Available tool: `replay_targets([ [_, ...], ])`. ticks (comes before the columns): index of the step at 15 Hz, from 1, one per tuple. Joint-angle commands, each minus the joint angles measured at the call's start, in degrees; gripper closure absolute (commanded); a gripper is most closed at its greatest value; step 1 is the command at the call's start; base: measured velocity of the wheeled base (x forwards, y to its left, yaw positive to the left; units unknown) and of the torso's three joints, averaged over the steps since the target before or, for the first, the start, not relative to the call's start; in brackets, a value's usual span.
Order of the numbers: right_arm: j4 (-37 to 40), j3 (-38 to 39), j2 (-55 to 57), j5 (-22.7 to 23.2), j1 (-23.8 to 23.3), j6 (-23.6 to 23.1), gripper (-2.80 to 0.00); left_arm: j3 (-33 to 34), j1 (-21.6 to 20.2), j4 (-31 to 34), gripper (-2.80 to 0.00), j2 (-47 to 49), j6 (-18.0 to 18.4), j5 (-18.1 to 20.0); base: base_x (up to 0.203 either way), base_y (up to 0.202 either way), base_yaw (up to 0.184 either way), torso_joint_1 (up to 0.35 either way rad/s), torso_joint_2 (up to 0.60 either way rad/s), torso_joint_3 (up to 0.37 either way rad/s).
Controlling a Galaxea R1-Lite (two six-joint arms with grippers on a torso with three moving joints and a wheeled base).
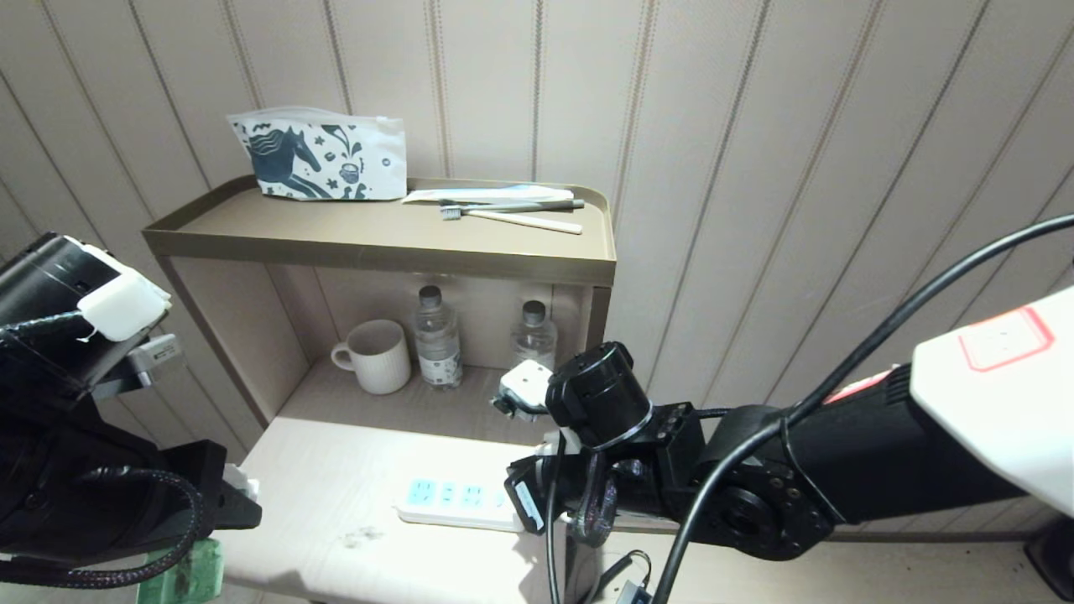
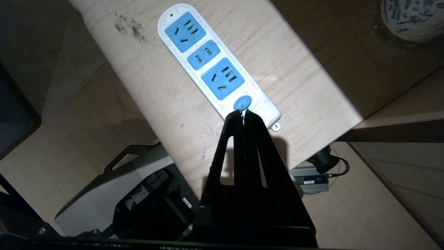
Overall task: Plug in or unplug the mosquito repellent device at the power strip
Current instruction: Place the mosquito repellent liquid on the table
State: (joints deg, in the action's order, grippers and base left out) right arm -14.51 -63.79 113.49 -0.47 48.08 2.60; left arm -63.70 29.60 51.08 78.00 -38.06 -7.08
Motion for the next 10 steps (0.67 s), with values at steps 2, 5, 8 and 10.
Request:
replay_targets([
  [2,0.2,1.8,-9.6,-1.4,-0.2,-0.1,0.0,1.3,-2.1,-0.4,0.0,-6.4,1.0,-1.5,0.0,0.0,0.0,0.0,0.0,0.0],
  [5,2.9,4.9,-19.4,-4.4,-0.4,-0.3,0.0,3.0,-6.6,-0.6,0.0,-10.4,4.3,-3.6,0.0,0.0,0.0,0.0,0.0,0.0],
  [8,8.9,8.4,-33.9,-11.4,-0.4,-0.4,0.0,6.1,-14.0,-0.7,0.0,-19.8,9.5,-4.7,0.0,0.0,0.0,0.0,0.0,0.0],
  [10,13.3,10.8,-43.2,-17.9,-1.7,-0.5,0.0,6.8,-15.9,-0.8,0.0,-26.0,11.4,-5.9,0.0,0.0,0.0,0.0,0.0,0.0],
])
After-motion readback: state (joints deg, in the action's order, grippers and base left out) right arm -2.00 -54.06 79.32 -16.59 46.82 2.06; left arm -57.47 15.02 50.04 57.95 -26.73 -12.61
